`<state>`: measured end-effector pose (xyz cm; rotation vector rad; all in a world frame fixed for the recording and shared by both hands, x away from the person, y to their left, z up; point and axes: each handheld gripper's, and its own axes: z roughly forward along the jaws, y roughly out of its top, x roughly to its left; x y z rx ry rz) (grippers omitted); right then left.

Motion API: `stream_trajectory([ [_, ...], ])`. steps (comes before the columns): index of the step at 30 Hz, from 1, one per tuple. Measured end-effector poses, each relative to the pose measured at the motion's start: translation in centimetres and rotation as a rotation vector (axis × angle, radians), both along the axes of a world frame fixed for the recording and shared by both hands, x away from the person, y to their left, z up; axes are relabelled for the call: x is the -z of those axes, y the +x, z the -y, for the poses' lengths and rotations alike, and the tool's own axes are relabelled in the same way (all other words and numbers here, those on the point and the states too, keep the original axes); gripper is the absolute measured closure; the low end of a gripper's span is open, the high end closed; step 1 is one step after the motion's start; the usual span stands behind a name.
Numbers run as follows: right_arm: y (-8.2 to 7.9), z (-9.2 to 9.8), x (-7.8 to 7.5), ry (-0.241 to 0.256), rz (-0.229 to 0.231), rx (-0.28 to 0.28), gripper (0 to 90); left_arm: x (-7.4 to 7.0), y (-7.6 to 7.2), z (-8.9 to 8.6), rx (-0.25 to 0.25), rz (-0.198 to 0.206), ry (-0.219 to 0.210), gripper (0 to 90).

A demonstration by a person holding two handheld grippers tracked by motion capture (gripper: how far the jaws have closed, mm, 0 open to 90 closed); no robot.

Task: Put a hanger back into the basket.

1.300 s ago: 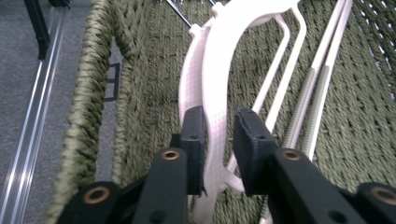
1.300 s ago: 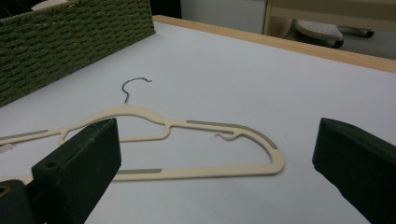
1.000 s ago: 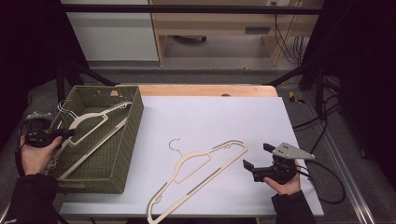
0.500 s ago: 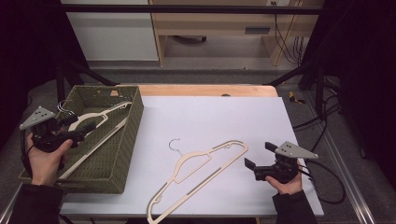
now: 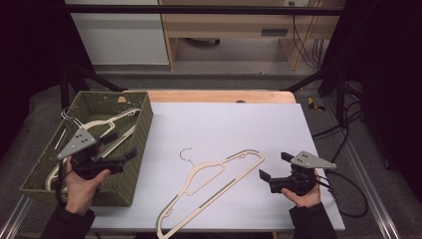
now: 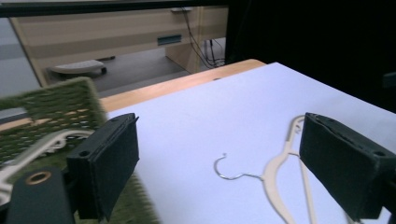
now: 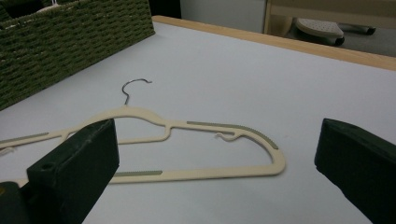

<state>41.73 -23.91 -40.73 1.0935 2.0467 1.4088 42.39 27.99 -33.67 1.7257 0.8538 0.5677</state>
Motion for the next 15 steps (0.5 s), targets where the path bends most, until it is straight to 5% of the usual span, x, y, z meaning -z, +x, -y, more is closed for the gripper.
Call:
stream_trajectory([
  [15, 0.3, -1.3, -0.3, 0.018, 0.007, -0.022, 0.6, 3.2, -2.0, 5.3, 0.075, 0.004, 0.045, 10.1],
])
